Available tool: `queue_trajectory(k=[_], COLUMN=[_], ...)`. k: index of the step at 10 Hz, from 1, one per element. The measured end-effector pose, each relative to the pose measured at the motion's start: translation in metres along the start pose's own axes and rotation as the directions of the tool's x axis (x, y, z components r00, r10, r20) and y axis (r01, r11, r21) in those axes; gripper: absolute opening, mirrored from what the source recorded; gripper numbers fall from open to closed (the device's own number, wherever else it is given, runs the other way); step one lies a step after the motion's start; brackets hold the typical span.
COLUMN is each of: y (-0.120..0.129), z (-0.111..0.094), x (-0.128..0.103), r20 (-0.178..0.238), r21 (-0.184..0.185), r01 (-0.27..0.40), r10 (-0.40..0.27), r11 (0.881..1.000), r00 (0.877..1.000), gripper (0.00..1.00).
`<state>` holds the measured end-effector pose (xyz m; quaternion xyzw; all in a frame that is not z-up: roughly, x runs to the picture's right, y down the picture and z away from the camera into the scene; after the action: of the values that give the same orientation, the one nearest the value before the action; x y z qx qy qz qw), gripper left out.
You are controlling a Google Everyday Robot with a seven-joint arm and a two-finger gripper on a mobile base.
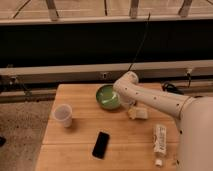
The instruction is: Drag the ceramic bowl in a circle
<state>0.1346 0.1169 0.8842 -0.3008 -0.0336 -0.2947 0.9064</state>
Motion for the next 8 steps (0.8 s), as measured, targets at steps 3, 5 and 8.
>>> queue_trajectory(k=[3, 5, 8], y=[-0.002, -0.002, 0.0], z=[0.005, 0.009, 0.012], x=[-0.001, -0.002, -0.002], r20=[0.0, 0.002, 0.003], r21=[-0.012, -0.019, -0.026], r01=[0.003, 0.005, 0.002], r10=[-0.003, -0.005, -0.002], r11=[1.0, 1.0, 1.0], r00=[1.0, 1.0, 1.0], gripper=[0.8, 0.8, 0.8])
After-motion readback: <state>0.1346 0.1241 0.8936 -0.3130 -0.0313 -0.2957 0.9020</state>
